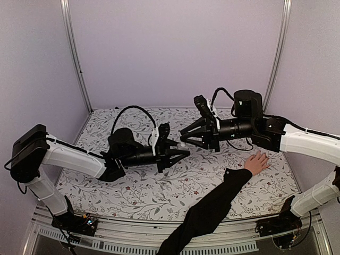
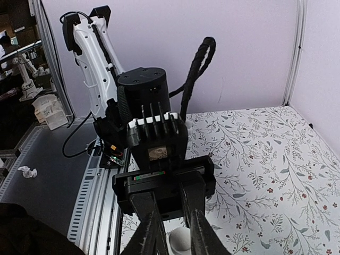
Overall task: Paint the nails
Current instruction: Screw the nail polish bottle.
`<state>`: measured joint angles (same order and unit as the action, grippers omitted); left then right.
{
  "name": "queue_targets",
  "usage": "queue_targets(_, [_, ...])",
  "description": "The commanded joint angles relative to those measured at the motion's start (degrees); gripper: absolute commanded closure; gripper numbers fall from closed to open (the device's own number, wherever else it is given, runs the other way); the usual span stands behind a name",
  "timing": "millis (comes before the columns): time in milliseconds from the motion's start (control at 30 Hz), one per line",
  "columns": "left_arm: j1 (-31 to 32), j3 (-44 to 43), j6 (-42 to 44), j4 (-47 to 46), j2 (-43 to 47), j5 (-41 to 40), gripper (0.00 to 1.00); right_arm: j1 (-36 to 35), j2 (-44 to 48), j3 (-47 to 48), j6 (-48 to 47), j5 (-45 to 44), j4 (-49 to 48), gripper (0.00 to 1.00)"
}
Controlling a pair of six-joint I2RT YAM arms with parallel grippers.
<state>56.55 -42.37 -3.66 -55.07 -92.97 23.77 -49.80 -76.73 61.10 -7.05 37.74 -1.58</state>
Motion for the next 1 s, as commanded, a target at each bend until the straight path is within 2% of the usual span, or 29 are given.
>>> queue_targets(0, [0.6,-0.9,-0.5,-1.5,1.3,-1.2,1.00,-0.1,-2.3,0.7,0.3,1.7,0.6,0.83])
queue_targets(100, [0.6,-1.4,-0.8,-1.6,1.0,-1.9,1.00,-0.2,-2.7,0.7,0.4,1.2,0.4,0.90])
queue_targets(200, [0.6,-1.7,-1.0,-1.9,0.6,-2.1,1.00,-0.2,-2.8,0.9,0.5,1.8,0.4,0.92])
queue_targets(267, [0.6,-1.8,-0.8,-2.1,0.7,-2.2,1.00,-0.2,-2.9,1.0,0.4,3.2,0.9,0.83])
queue_targets(367, [0.6,-2.0,-0.6,-2.1,0.7,-2.1,1.00,-0.2,-3.2,1.1,-0.5,4.6,1.6,0.61])
queue_targets(400, [0.6,-2.0,-0.5,-2.1,0.7,-2.0,1.00,-0.2,-3.3,1.1,-0.7,4.7,1.6,0.59])
queue_targets(567, [0.5,-1.9,-0.5,-2.1,0.9,-1.5,1.00,-0.2,-3.6,1.2,-1.3,3.9,1.6,0.61])
queue_targets(667, [0.5,-1.8,-0.3,-2.4,1.0,-0.6,1.00,-0.1,-3.7,1.3,-1.6,3.3,1.6,0.57])
queue_targets(967, [0.5,-1.6,0.9,-2.2,1.7,0.2,1.00,1.1,-3.3,1.2,-2.1,1.9,3.2,0.57])
